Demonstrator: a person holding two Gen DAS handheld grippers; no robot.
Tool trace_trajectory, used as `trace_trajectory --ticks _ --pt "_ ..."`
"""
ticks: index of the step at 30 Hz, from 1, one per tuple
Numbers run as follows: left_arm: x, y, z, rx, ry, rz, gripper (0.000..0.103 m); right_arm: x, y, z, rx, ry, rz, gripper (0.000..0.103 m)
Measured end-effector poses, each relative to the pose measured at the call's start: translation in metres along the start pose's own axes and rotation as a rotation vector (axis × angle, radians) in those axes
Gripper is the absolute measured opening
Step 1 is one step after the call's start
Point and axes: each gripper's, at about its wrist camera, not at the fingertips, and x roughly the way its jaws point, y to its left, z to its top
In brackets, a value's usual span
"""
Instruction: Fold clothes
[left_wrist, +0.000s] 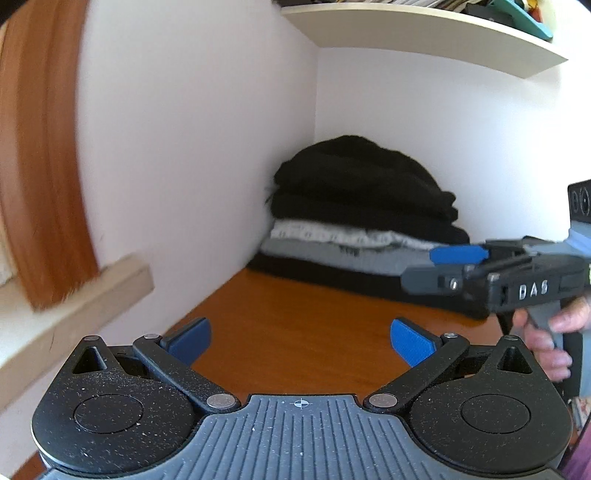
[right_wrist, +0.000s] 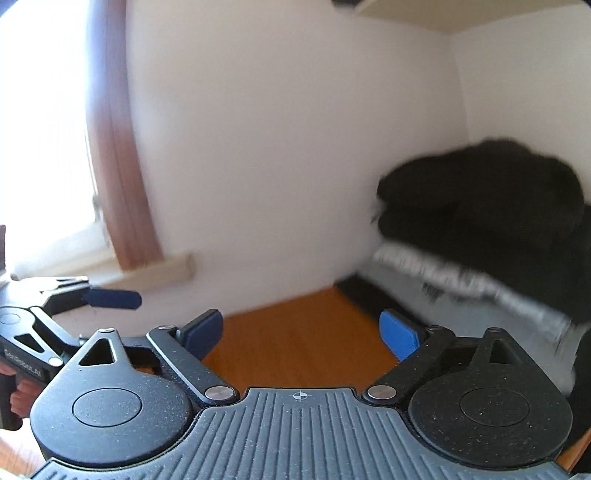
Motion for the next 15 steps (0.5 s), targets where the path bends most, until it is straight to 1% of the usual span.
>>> trace_trajectory --ticks 2,5,7,10,14,15 --pt "0.002 0.007 -0.011 -0.008 0.013 0.005 0.103 0.01 0.024 -0.008 0.021 0.045 -0.027 0.099" --pt "0.008 0.016 -0.027 0.011 0.048 0.04 0.103 0.028 0.056 -0.022 0.052 0.114 -0.075 0.1" --pt "0.012 0.023 -0.037 0.01 0.077 0.054 0.103 0.039 0.062 -0.039 0.064 0.149 -0.117 0.102" --pt "0.021 0.031 -0.049 0.004 0.109 0.063 0.103 0.045 0.068 -0.053 0.062 0.181 -0.167 0.103" --pt "0.03 0.037 -0.054 0.004 0.16 0.051 0.103 0.056 0.075 -0.064 0.028 0.223 -0.192 0.103" --pt "0.029 0.039 -0.054 -0.003 0.161 0.05 0.103 0.059 0.077 -0.067 0.019 0.234 -0.197 0.103"
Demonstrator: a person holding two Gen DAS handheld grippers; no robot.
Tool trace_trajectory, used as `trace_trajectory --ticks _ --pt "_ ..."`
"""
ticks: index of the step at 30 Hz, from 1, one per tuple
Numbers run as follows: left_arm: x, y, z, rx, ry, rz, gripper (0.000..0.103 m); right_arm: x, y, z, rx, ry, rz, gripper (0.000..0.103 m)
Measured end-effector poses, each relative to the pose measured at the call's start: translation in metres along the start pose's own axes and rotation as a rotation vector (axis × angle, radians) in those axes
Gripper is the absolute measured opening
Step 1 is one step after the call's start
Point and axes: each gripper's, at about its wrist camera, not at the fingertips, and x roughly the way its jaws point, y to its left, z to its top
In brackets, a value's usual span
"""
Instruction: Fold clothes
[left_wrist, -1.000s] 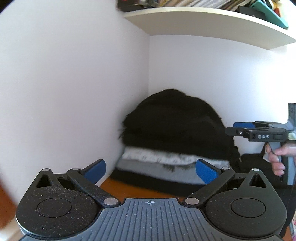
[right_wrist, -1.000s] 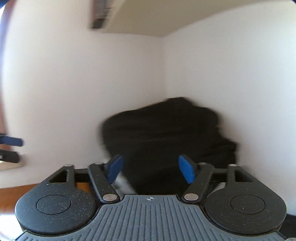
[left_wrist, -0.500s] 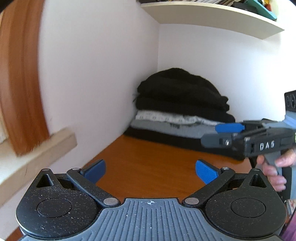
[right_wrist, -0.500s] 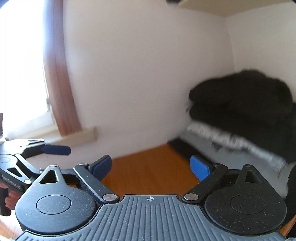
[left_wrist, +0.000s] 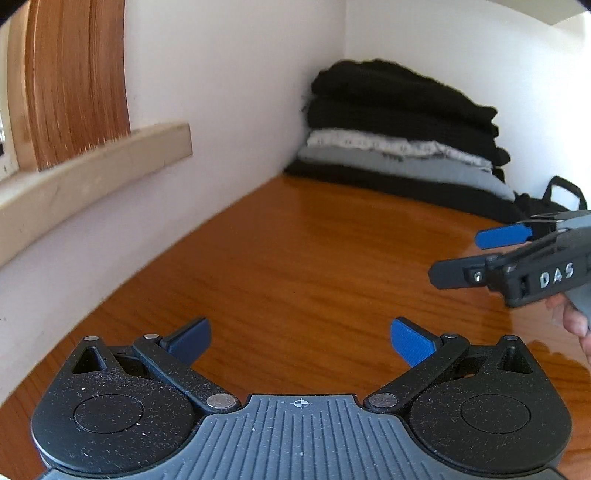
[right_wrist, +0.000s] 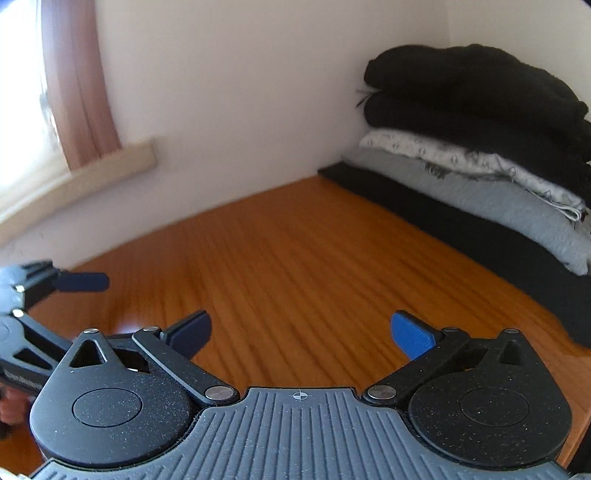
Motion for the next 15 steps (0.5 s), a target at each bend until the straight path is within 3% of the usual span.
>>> trace_trajectory --ticks 8,15 --pt "0.009 0.0 0.003 -0.011 0.059 0.033 0.103 0.01 0.013 -0.007 -0.015 0.033 -0.13 0.103" --pt "0.011 -0.001 0.002 0.0 0.066 0.039 0.103 0.004 0.029 -0.016 0.093 0.023 -0.27 0.103"
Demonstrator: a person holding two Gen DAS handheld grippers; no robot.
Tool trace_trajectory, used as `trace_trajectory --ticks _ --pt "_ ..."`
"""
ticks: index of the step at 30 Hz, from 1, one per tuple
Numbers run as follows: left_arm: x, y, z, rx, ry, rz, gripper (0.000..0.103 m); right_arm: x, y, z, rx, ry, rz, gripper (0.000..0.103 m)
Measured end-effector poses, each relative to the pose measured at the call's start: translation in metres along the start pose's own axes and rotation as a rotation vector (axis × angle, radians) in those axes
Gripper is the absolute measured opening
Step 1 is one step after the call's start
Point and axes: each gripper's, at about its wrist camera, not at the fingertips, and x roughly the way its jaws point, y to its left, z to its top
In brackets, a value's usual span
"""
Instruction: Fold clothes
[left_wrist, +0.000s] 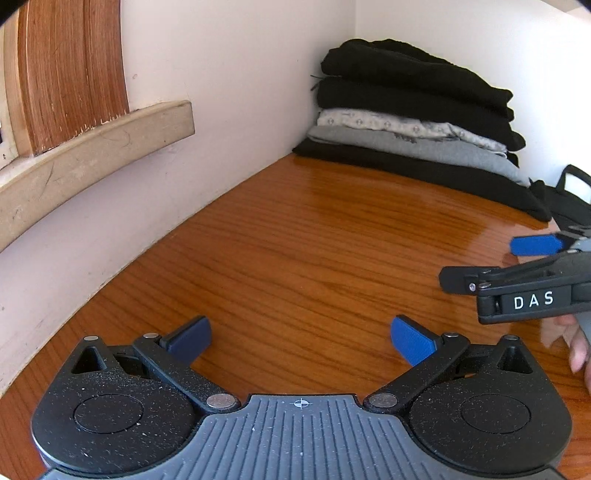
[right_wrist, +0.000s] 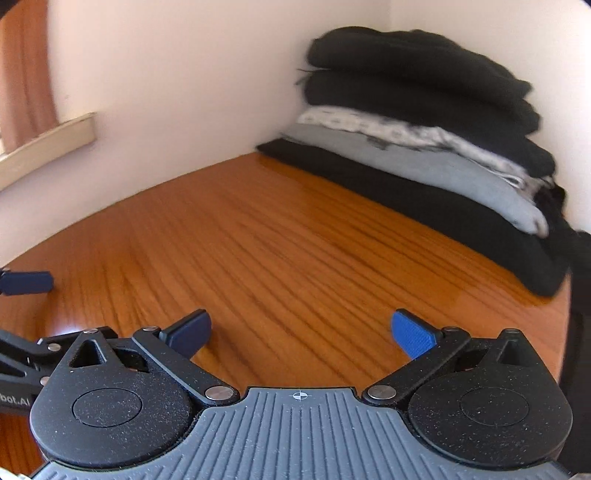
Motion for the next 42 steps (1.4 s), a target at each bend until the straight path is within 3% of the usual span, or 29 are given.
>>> trace_trajectory --ticks 8,23,42 --pt "0.0 0.0 0.0 -0.003 0.002 -0.002 0.103 -0.018 0.006 -0.014 0.066 -0.001 -0.082 0.103" --pt "-0.001 0.0 0.001 -0.008 0.006 0.003 0.103 -0.029 0.009 -0.022 0.122 -0.002 -0.156 0.103" --pt "0.0 0.011 0.004 -0.002 0.01 -0.005 0.103 -0.033 0.019 -0.026 0.139 -0.005 -0.173 0.103"
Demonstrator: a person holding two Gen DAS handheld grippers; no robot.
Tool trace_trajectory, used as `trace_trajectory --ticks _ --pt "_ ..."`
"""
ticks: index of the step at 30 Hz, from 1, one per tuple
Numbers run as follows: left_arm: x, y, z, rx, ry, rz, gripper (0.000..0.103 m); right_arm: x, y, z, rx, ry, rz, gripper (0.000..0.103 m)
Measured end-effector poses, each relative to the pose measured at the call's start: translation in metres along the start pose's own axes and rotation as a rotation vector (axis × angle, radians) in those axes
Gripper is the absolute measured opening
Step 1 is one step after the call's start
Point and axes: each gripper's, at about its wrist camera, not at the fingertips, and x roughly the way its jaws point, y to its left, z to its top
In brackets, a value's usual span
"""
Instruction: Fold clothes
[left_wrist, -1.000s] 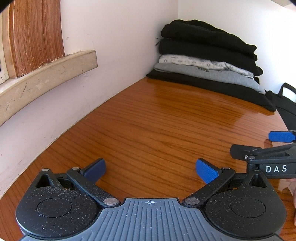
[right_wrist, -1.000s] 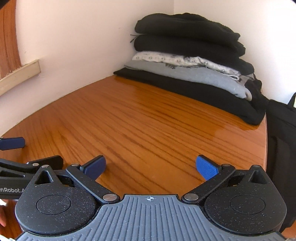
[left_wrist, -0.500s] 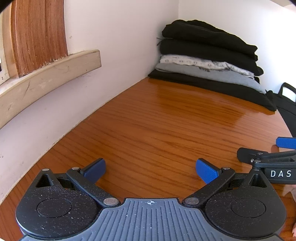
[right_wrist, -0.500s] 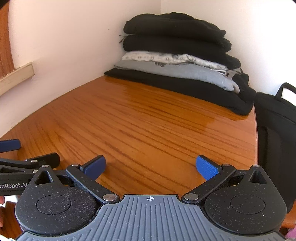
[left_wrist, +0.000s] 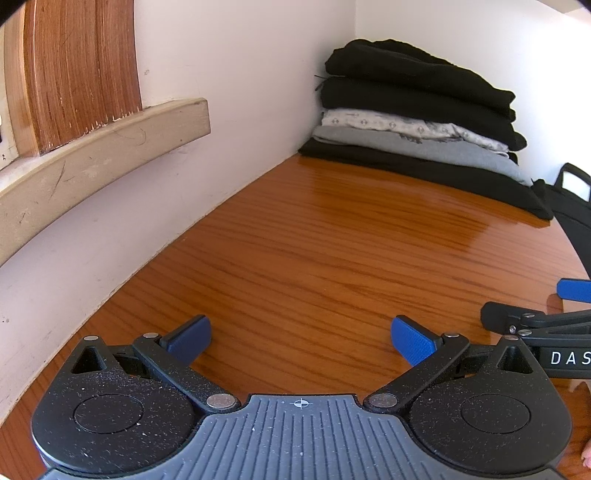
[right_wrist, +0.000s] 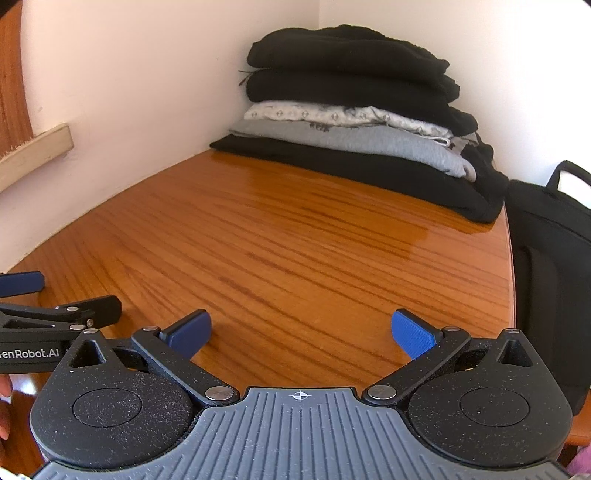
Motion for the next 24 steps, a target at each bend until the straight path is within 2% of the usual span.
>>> trace_trajectory --ticks 24 --pt "-0.0014 0.0002 0.0004 -0.001 0.004 0.0 0.103 0.0005 -0.001 0.0003 0.001 -0.001 0.0 0.103"
